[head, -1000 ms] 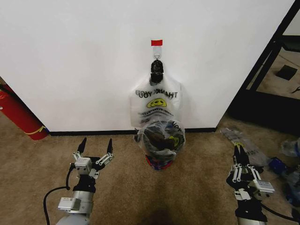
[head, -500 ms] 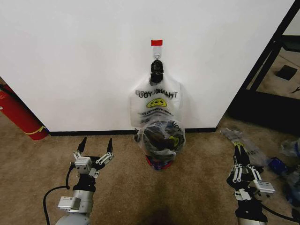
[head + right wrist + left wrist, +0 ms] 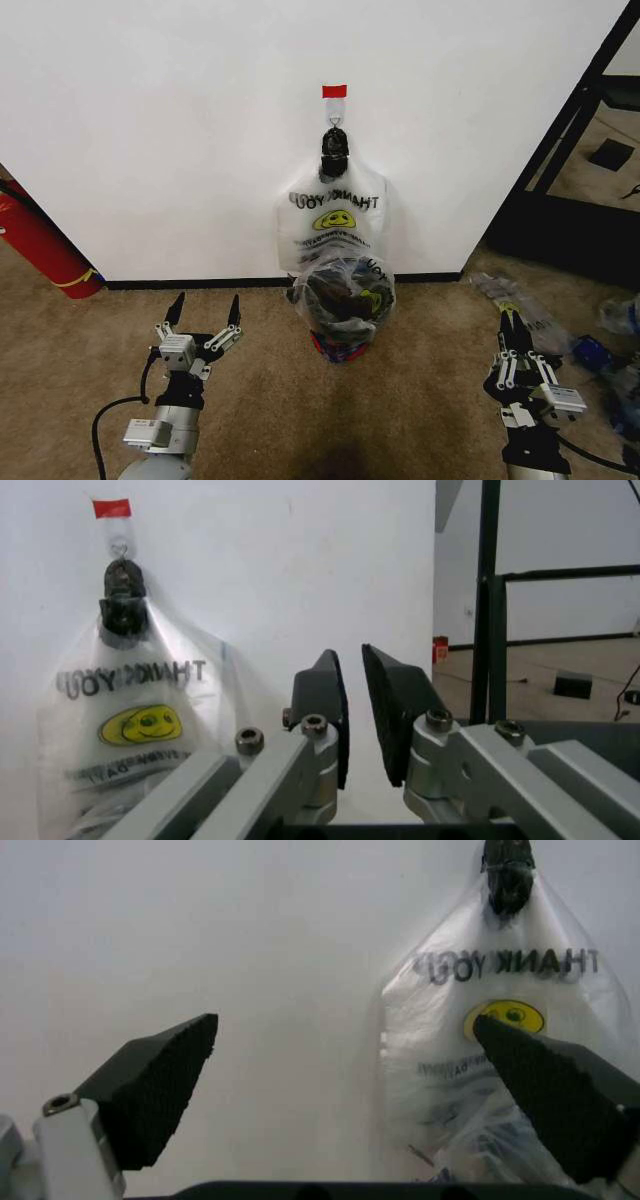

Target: Pick up the garbage bag from the wall and place it over the trash bin.

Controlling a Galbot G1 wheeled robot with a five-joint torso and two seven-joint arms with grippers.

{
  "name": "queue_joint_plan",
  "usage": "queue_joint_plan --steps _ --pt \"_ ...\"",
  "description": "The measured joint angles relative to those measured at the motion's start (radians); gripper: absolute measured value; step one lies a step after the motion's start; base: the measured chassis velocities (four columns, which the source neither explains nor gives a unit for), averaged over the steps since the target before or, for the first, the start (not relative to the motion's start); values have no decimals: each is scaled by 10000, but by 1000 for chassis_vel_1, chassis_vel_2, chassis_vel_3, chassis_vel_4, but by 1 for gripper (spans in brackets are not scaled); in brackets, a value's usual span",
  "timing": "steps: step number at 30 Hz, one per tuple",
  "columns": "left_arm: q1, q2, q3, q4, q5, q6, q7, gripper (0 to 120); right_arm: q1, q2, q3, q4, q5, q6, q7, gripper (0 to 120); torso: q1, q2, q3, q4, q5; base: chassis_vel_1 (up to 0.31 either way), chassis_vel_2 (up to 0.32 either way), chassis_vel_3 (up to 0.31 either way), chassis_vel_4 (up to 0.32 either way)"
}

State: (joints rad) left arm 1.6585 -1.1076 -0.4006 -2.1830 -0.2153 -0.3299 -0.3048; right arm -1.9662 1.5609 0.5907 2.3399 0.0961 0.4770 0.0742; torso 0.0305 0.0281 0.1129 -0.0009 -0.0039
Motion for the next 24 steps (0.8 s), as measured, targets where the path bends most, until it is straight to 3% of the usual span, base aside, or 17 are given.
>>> queue_joint_plan --steps 24 --pt "0 0 0 5 -1 -4 2 100 1 0 -1 0 4 -11 0 1 0 0 0 0 0 0 0 0 0"
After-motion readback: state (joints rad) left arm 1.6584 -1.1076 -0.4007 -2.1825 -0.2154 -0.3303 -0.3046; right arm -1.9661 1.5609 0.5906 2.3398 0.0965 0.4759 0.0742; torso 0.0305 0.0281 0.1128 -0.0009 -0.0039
